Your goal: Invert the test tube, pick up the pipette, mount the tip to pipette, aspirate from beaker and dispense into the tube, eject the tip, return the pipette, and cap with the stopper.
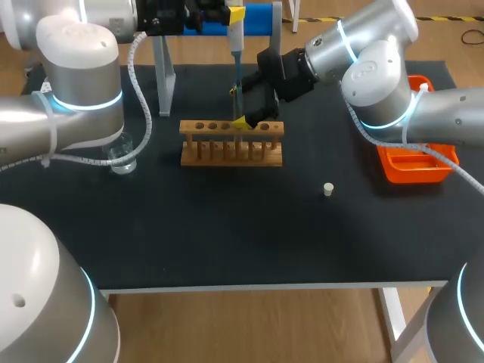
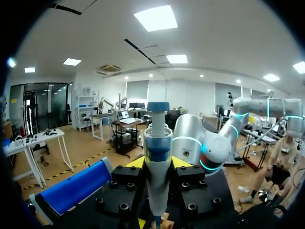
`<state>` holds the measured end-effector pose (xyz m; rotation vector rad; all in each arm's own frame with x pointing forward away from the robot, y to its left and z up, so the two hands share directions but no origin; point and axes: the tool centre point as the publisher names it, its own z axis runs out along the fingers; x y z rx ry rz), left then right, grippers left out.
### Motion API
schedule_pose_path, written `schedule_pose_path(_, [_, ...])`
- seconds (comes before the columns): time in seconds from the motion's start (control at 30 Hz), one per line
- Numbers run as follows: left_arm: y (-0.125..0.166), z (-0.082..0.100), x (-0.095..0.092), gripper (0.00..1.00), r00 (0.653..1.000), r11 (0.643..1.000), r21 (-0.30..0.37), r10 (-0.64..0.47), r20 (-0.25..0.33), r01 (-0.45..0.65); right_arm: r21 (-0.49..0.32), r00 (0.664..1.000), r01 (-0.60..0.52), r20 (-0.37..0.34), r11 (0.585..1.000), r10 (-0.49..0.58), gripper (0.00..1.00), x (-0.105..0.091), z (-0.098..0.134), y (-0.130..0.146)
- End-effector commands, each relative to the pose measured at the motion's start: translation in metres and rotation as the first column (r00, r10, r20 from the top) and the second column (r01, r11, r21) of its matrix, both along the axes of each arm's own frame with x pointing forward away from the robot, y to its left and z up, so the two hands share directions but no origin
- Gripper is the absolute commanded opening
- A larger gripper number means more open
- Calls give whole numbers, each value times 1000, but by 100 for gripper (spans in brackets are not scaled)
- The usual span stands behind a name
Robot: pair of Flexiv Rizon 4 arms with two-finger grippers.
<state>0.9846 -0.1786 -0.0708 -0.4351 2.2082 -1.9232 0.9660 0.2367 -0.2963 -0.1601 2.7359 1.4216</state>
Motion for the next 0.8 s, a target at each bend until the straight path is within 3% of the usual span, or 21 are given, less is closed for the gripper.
schedule_pose_path(0.03, [-1,-4,1,0,1000,1000,-7,1,0,-1,-3,1000,-2,-2,1000,2,100,0,1,-1])
schedule_pose_path(0.8, [-2,-10,4,0,1000,1000,-17,5,-10,-5,-3,1000,-2,-2,1000,2,100,0,1,-1])
